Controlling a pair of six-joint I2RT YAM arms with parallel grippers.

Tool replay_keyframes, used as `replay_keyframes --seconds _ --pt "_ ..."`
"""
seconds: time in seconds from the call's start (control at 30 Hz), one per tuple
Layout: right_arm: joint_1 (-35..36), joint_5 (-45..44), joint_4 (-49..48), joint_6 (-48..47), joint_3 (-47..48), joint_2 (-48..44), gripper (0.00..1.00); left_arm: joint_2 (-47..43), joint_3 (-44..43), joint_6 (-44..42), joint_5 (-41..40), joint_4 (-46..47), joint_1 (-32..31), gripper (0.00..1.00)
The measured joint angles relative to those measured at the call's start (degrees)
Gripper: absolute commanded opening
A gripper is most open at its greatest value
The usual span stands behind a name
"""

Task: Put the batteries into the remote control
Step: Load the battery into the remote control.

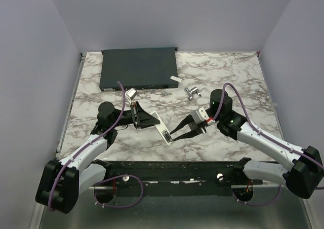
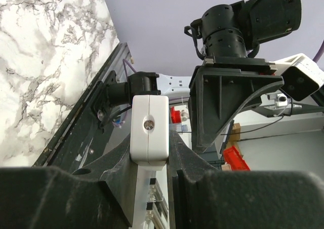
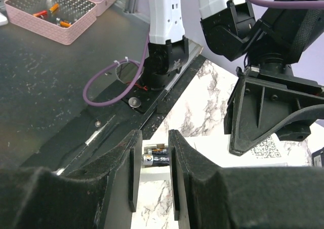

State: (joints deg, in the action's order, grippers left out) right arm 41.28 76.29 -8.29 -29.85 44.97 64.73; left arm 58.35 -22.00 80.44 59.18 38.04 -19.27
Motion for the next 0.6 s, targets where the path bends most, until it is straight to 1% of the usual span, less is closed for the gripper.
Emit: replay_keyframes --seconds 0.1,0.23,0.6 --pt "-0.04 0.02 -3.69 3.13 -1.25 -0.48 0.34 0.00 -0.02 0.00 0.04 0.00 0.00 0.00" --pt "-0.04 0.02 -5.27 4.83 -1.99 0.50 0.33 0.00 -0.04 0.00 0.07 0.00 0.00 0.00" --pt "-0.04 2.27 -4.26 3.10 -2.23 2.54 0.31 0.11 -0.07 0.02 0.07 0.00 0.00 0.00"
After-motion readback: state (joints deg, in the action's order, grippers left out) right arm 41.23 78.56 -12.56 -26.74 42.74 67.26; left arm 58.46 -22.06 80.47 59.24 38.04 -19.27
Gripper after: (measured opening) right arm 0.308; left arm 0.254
